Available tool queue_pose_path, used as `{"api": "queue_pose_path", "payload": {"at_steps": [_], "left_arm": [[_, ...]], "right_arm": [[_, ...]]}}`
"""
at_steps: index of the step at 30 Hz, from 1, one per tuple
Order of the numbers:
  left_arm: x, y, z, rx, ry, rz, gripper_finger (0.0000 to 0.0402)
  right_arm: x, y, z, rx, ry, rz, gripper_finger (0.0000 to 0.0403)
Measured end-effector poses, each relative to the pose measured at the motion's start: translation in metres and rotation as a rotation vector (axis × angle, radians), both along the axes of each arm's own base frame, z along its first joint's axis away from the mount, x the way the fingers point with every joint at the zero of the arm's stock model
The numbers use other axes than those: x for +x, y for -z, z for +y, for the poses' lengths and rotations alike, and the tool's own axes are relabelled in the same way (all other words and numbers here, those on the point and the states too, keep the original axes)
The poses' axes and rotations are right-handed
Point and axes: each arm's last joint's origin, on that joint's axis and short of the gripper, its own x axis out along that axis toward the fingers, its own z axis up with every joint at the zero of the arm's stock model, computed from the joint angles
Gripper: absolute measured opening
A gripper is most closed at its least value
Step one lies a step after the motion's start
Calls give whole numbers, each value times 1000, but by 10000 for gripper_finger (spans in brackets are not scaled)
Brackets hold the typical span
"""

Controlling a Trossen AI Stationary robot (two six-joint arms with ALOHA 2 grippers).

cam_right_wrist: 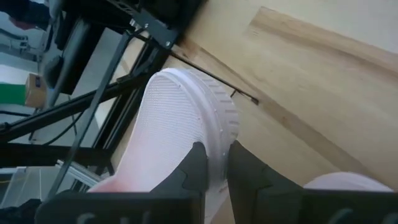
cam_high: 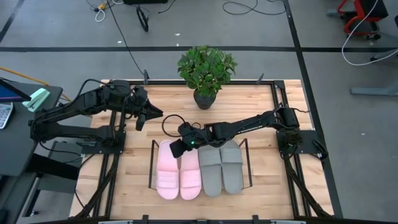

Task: Pick and place slides into the shelf
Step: Put the pink slide on the shelf

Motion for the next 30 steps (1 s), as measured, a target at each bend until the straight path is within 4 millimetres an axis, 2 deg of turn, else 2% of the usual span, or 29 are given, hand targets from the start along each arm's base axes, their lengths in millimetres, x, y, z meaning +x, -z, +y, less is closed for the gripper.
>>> {"api": "queue_pose_path", "payload": {"at_steps": [11, 23, 30], "left_arm": [[0, 0, 0, 2, 1, 0, 71], [0, 0, 0, 3, 1, 0, 72], [0, 0, 0, 3, 2, 0, 72]], "right_arm": [[2, 2, -5, -16, 5, 2, 43], [10, 29, -3, 32, -22, 44, 43], [9, 30, -3, 24, -54, 61, 43]]}}
